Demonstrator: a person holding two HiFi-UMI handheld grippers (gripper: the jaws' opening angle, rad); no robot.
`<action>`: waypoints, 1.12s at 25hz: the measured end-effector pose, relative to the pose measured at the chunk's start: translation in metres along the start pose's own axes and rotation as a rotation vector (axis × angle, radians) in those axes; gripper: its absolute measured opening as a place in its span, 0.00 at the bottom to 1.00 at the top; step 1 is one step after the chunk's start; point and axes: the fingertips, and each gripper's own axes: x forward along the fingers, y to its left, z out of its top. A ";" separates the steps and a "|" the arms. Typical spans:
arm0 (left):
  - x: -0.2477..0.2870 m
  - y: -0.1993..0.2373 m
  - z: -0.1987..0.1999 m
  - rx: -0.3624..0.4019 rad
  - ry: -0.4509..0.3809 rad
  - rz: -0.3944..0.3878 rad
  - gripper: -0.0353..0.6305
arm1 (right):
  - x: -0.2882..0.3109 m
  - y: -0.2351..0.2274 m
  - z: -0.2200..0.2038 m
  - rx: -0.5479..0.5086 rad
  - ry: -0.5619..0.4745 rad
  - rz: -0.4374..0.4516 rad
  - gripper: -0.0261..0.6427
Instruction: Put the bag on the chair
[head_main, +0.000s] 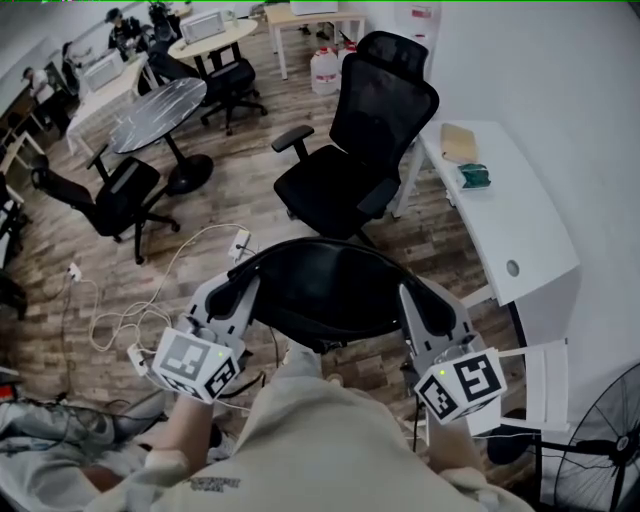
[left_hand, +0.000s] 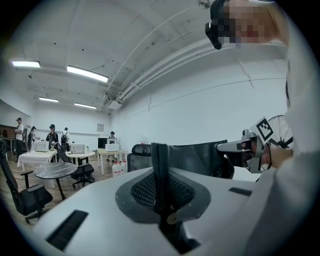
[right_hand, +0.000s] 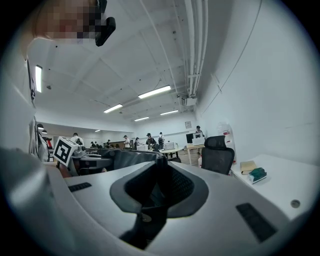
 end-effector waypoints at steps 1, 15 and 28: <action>0.001 0.001 -0.001 0.000 0.000 0.000 0.11 | 0.001 -0.001 -0.001 -0.001 -0.001 -0.002 0.15; 0.049 0.040 -0.011 -0.039 0.001 -0.025 0.11 | 0.054 -0.027 -0.008 0.004 0.033 -0.018 0.14; 0.157 0.148 -0.002 -0.074 0.013 -0.069 0.11 | 0.197 -0.082 0.005 0.022 0.079 -0.040 0.14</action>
